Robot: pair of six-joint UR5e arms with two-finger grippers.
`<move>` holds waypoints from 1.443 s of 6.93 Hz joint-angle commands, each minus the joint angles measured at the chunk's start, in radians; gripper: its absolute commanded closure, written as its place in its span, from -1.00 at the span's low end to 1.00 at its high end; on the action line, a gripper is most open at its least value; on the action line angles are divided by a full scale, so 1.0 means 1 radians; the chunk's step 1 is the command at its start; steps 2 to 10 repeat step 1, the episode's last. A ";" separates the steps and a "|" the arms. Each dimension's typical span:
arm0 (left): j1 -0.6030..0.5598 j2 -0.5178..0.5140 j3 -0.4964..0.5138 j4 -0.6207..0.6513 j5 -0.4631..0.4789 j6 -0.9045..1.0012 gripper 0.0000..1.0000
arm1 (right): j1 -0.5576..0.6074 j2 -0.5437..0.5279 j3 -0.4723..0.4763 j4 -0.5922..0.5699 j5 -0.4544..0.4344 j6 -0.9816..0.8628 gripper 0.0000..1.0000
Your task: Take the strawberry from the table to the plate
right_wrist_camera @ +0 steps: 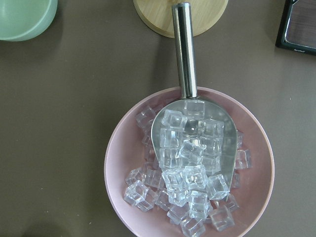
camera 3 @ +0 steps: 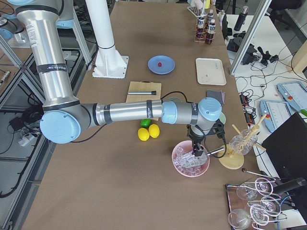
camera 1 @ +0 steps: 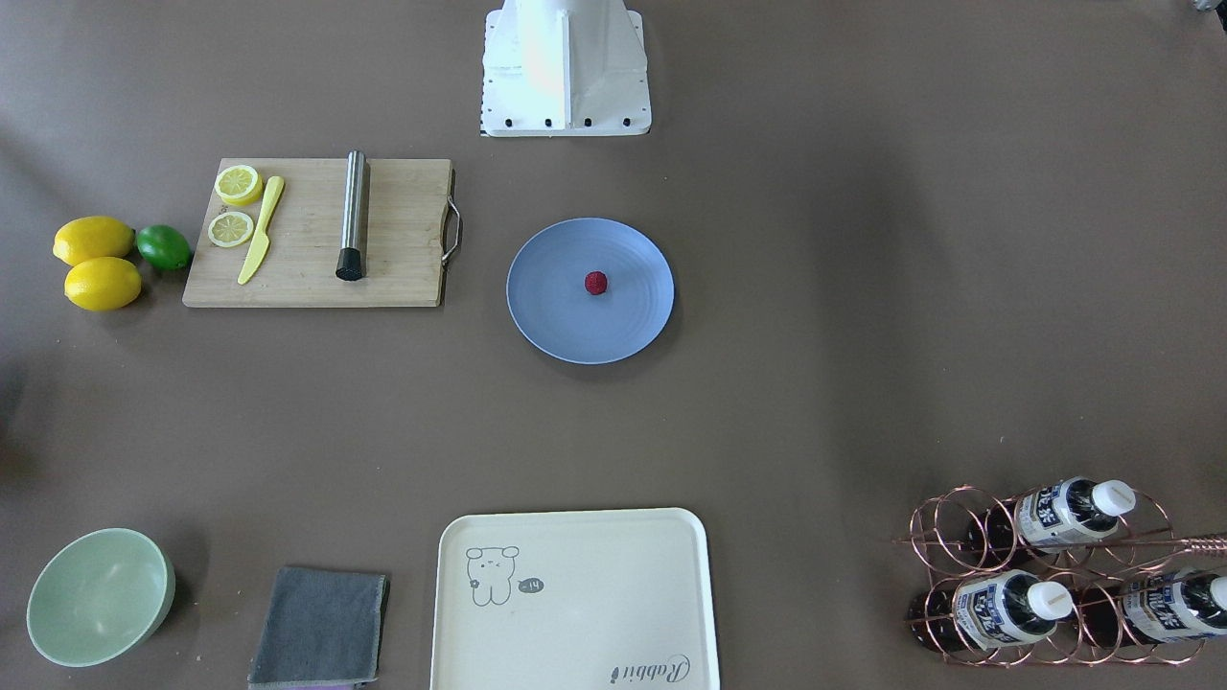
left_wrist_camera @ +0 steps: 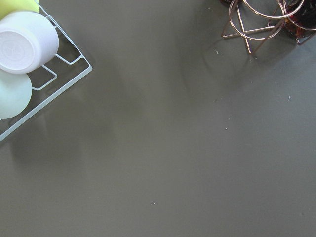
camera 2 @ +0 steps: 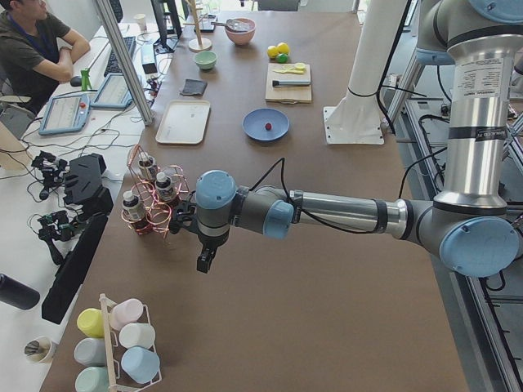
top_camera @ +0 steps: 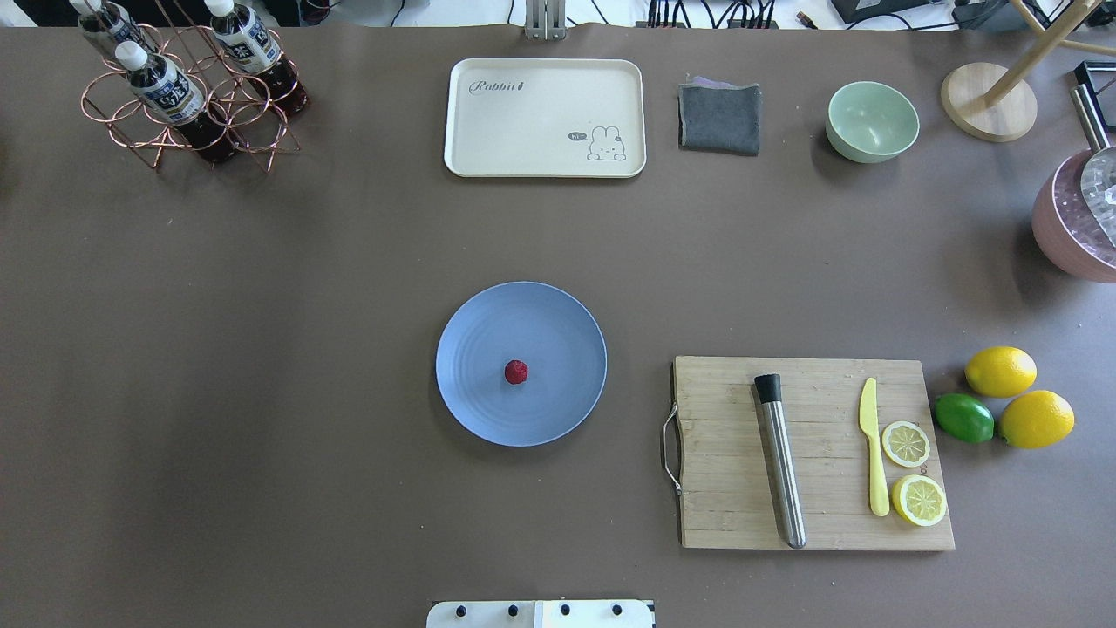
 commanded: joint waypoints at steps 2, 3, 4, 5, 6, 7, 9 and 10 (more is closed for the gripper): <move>0.000 0.003 0.000 -0.001 0.000 0.000 -0.95 | 0.000 0.000 0.000 0.000 0.000 0.000 -1.00; 0.000 0.003 0.000 -0.001 0.000 0.000 -0.95 | 0.000 0.000 0.000 0.000 0.000 0.000 -1.00; 0.000 0.003 0.000 -0.001 0.000 0.000 -0.95 | 0.000 0.000 0.000 0.000 0.000 0.000 -1.00; 0.000 0.003 0.000 -0.001 0.000 0.000 -0.95 | 0.000 0.000 0.000 0.000 0.000 0.000 -1.00; 0.000 0.003 0.000 -0.001 0.000 0.000 -0.95 | 0.000 0.000 0.000 0.000 0.000 0.000 -1.00; 0.000 0.003 0.000 -0.001 0.000 0.000 -0.95 | 0.000 0.000 0.000 0.000 0.000 0.000 -1.00; 0.000 0.003 0.000 -0.001 0.000 0.000 -0.95 | 0.000 0.000 0.000 0.000 0.000 0.000 -1.00; 0.000 0.003 0.000 -0.001 0.000 0.000 -0.95 | 0.000 0.000 0.000 0.000 0.000 0.000 -1.00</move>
